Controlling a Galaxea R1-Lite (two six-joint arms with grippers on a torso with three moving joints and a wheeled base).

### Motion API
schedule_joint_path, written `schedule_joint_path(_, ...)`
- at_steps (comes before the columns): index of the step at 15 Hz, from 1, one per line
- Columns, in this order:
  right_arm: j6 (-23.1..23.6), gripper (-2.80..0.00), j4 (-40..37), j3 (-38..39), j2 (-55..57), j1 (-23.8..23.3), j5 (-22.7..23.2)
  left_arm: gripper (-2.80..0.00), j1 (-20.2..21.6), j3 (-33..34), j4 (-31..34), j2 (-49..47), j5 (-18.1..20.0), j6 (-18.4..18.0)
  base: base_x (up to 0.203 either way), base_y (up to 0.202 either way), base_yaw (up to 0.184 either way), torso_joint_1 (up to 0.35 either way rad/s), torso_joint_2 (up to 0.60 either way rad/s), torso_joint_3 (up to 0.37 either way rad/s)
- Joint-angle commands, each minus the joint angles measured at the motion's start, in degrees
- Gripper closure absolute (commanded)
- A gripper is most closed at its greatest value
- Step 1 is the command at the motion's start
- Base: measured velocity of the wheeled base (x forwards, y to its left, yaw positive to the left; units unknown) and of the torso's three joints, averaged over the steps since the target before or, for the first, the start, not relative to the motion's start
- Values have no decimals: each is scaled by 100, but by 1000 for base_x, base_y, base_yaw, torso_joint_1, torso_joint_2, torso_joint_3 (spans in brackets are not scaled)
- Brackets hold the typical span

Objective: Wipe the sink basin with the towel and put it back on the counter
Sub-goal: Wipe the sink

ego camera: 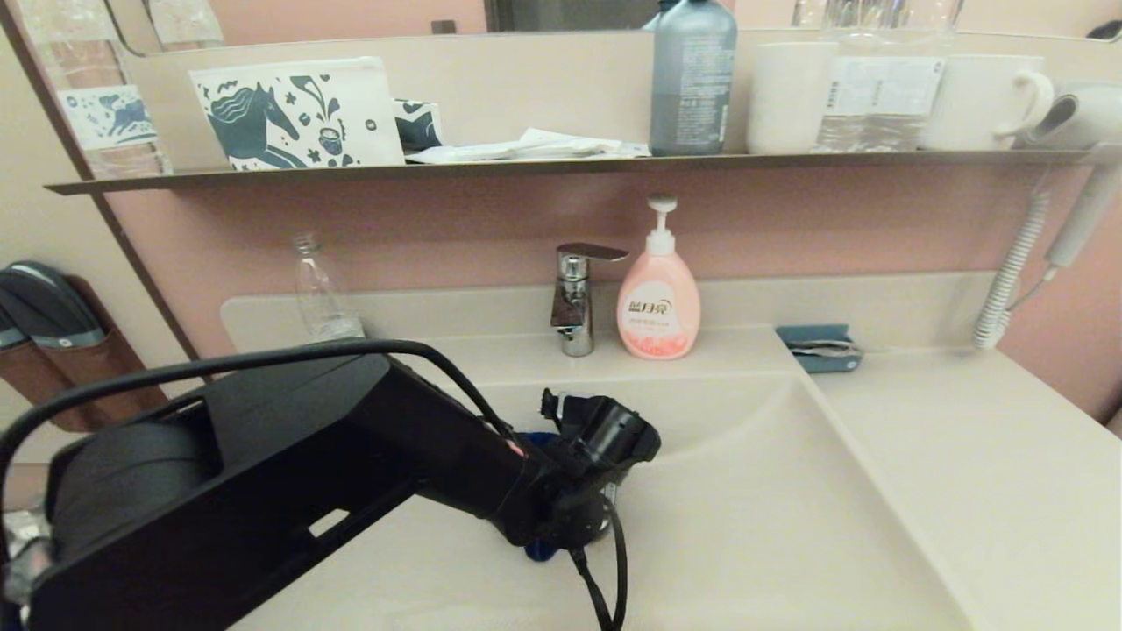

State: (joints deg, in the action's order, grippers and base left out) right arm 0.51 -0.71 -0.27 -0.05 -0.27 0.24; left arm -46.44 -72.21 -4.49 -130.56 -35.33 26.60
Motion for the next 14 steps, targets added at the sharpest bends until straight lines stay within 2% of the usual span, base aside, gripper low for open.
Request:
schedule_joint_path(1,2,0,0,0,5,0,2,0,-166,-346,-84,-22,-1,91,0,0,0,0,0,0)
schedule_joint_path(9,2,0,0,0,5,0,2,0,-673,-1497,210,-386,0,152,0,0,0,0,0,0)
schedule_joint_path(14,2,0,0,0,5,0,2,0,-1008,-1329,267,-65,0,205,0,0,0,0,0,0)
